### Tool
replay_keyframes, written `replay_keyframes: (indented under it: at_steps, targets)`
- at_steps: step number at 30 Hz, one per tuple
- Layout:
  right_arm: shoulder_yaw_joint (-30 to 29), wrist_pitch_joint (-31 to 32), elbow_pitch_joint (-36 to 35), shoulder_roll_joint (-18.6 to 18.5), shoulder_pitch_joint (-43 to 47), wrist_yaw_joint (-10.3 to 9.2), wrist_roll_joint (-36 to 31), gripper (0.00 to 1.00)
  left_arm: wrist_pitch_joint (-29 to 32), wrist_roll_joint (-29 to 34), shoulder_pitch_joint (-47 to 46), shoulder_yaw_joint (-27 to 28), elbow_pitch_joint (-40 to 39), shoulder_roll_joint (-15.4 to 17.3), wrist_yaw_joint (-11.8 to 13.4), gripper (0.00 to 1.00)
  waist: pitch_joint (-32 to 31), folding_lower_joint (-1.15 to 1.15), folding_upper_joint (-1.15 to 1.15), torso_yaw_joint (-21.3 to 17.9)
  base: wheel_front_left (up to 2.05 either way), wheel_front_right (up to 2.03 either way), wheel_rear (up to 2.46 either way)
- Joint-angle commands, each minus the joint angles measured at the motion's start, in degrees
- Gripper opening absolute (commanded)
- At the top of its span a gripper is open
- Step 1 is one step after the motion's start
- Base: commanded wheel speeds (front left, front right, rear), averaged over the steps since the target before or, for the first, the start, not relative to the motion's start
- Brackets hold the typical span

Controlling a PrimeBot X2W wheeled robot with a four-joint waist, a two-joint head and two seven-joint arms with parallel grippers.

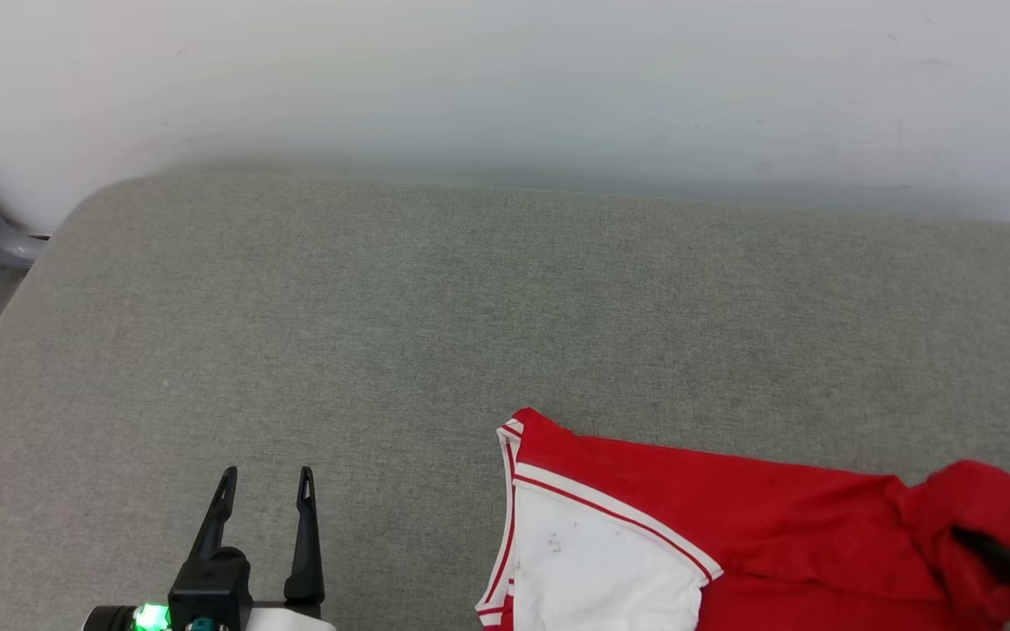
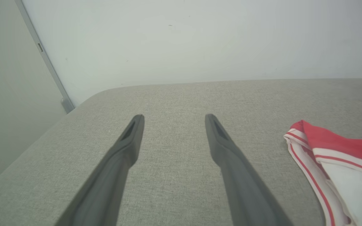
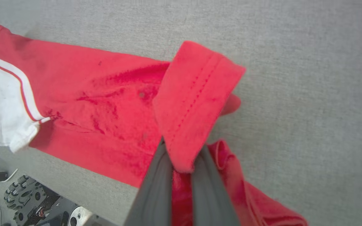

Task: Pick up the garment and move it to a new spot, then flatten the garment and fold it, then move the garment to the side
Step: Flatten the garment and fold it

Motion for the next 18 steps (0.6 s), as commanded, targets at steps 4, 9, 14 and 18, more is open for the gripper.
replay_keyframes:
  at_steps: [4,9,14,18]
  targets:
    - [1.6,2.6,-7.3,2.5,0.2,-0.05,-0.7,0.0,-0.1,0.6,-0.2,0.0,0.1,-0.6,-0.7,1.0,0.2,0.0,0.0,0.2,0.0,0.0,0.0]
    - [4.1,5.3,-11.6,5.1,-2.2,-0.05,-3.3,0.0,-0.1,0.9,-1.0,-0.4,0.3,-0.9,-1.2,1.0,0.7,0.0,0.0,0.8,0.0,0.0,0.0]
    - [8.2,7.5,-12.5,8.7,-6.3,-0.05,-6.7,0.0,-0.1,1.1,-2.3,-0.7,0.5,-1.2,-1.8,1.0,1.9,0.0,0.0,2.2,0.0,0.0,0.0]
    - [12.3,8.0,-11.2,11.7,-10.6,-0.05,-8.0,0.0,-0.1,1.1,-3.0,-0.8,0.5,-1.5,-2.1,1.0,3.0,0.0,0.0,3.4,0.0,0.0,0.0]
